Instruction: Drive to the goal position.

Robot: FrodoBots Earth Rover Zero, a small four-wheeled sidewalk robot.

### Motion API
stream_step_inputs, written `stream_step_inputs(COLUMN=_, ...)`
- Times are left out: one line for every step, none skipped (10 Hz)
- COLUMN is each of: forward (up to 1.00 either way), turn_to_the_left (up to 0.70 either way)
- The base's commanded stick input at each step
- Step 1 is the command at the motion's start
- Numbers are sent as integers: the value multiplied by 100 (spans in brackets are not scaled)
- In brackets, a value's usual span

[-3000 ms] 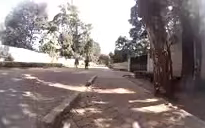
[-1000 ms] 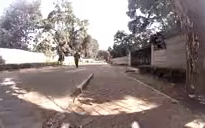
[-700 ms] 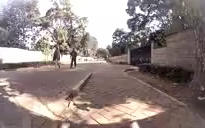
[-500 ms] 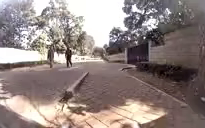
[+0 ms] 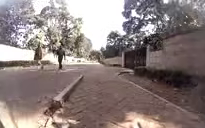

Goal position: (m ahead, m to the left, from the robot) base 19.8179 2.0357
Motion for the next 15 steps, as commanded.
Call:
stream_step_inputs(forward=65, turn_to_the_left=0)
stream_step_inputs(forward=65, turn_to_the_left=0)
stream_step_inputs(forward=66, turn_to_the_left=0)
stream_step_inputs(forward=66, turn_to_the_left=0)
stream_step_inputs(forward=66, turn_to_the_left=0)
stream_step_inputs(forward=66, turn_to_the_left=0)
stream_step_inputs(forward=67, turn_to_the_left=0)
stream_step_inputs(forward=67, turn_to_the_left=0)
stream_step_inputs(forward=68, turn_to_the_left=0)
stream_step_inputs(forward=69, turn_to_the_left=0)
stream_step_inputs(forward=69, turn_to_the_left=0)
stream_step_inputs(forward=69, turn_to_the_left=0)
stream_step_inputs(forward=69, turn_to_the_left=0)
stream_step_inputs(forward=69, turn_to_the_left=0)
stream_step_inputs(forward=69, turn_to_the_left=0)
